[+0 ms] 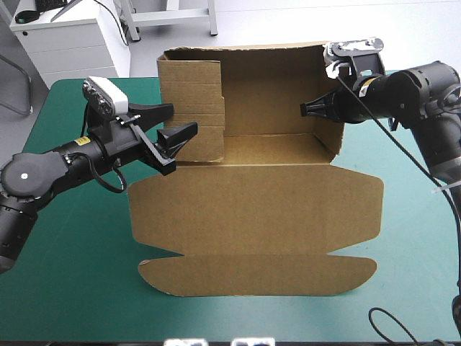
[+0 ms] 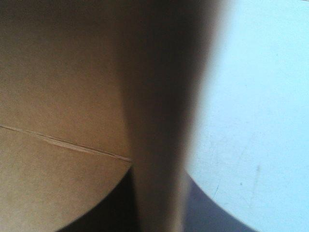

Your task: Fold the box

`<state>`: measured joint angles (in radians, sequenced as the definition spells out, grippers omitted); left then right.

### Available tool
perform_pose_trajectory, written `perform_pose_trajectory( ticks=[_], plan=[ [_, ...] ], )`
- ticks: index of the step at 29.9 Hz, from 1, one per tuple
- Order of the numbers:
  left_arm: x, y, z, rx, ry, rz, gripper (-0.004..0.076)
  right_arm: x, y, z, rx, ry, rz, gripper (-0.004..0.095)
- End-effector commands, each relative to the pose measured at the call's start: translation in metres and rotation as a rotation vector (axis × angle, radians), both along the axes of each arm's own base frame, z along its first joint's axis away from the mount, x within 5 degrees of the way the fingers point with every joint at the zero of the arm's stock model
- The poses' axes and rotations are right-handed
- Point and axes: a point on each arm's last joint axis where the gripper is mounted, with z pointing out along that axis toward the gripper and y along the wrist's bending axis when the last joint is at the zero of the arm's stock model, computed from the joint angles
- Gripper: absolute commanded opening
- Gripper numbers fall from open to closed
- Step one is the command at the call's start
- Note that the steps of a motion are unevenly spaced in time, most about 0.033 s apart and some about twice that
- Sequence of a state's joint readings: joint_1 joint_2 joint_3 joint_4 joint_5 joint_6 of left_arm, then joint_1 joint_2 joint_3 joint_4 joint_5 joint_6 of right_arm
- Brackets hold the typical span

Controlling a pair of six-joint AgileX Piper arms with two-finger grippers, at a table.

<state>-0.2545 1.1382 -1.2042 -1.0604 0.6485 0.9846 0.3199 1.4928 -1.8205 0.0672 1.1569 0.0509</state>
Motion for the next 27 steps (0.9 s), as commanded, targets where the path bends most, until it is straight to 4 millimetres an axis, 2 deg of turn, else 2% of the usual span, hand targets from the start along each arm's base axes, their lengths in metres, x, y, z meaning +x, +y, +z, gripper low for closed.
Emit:
perform_pose_trajectory(
  ticks=[1,5,7,9,12,21,27],
  plan=[
    [-0.007,-0.004,0.017,-0.039,-0.065,0.033,0.0477,-0.015,0.004,0.028,0.12,-0.127,0.035,-0.0017],
    [-0.01,-0.011,0.017,-0.046,-0.068,0.004,0.0465,-0.015,0.003,0.028,0.117,-0.13,0.036,-0.0017],
    [-0.012,-0.013,0.017,-0.044,-0.066,-0.013,0.0424,-0.015,0.003,0.028,0.114,-0.129,0.036,-0.0018],
    [-0.014,-0.015,0.016,-0.022,-0.074,-0.056,0.0291,-0.015,0.003,0.028,0.11,-0.129,0.039,-0.0018],
    [-0.021,-0.02,0.016,-0.007,-0.09,-0.15,0.0015,-0.015,0.003,0.028,0.104,-0.13,0.044,-0.0017],
    [-0.033,-0.026,0.02,0.013,-0.126,-0.289,-0.0002,-0.015,0.001,0.026,0.064,-0.123,0.04,-0.0018],
    [-0.058,-0.026,0.056,0.06,-0.247,-0.451,-0.0003,-0.014,-0.002,0.026,0.037,-0.13,0.027,-0.0018]
  ],
)
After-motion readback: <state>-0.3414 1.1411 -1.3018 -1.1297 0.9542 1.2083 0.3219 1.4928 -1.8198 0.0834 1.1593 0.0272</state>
